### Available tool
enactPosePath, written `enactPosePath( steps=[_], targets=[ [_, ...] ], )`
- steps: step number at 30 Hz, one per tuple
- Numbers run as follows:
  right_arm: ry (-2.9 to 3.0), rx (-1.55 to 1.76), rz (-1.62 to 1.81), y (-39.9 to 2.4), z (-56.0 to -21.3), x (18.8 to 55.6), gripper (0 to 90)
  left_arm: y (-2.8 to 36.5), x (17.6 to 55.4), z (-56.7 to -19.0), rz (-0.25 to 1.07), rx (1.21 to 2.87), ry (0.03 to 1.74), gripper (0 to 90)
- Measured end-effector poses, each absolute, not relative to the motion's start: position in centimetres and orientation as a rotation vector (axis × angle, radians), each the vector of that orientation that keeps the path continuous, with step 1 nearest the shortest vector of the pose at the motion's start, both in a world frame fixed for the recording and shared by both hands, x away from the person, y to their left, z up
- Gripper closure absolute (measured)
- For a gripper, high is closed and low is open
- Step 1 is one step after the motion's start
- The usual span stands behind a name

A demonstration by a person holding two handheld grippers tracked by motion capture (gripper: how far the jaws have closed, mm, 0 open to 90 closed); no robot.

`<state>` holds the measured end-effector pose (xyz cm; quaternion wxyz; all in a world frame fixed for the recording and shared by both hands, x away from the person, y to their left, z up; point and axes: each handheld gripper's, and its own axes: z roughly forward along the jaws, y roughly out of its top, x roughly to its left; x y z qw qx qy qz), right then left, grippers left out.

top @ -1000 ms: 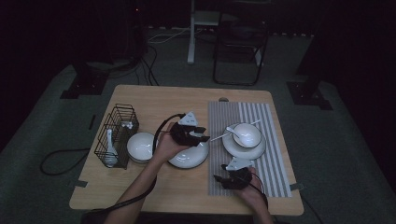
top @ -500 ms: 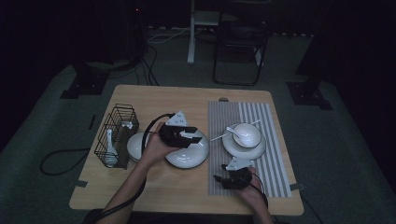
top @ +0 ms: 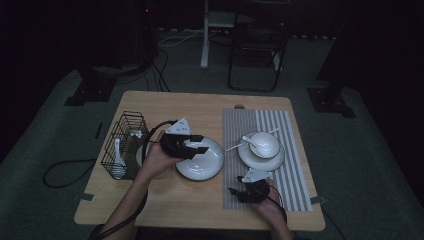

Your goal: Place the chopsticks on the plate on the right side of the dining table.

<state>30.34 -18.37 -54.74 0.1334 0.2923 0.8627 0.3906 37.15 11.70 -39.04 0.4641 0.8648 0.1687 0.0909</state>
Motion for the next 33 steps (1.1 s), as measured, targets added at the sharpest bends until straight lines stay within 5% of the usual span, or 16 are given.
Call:
enactPosePath(
  steps=[23, 33],
  targets=[
    [2.502, 0.849, 1.133, -18.4, -54.7, 30.3, 42.9, 15.2, 36.4, -33.8, 0.205, 2.140, 0.280, 49.3],
    [2.501, 0.848, 1.133, -18.4, -54.7, 30.3, 42.9, 17.4, 35.9, -31.7, 0.354, 2.131, 0.398, 49.1]
  ],
)
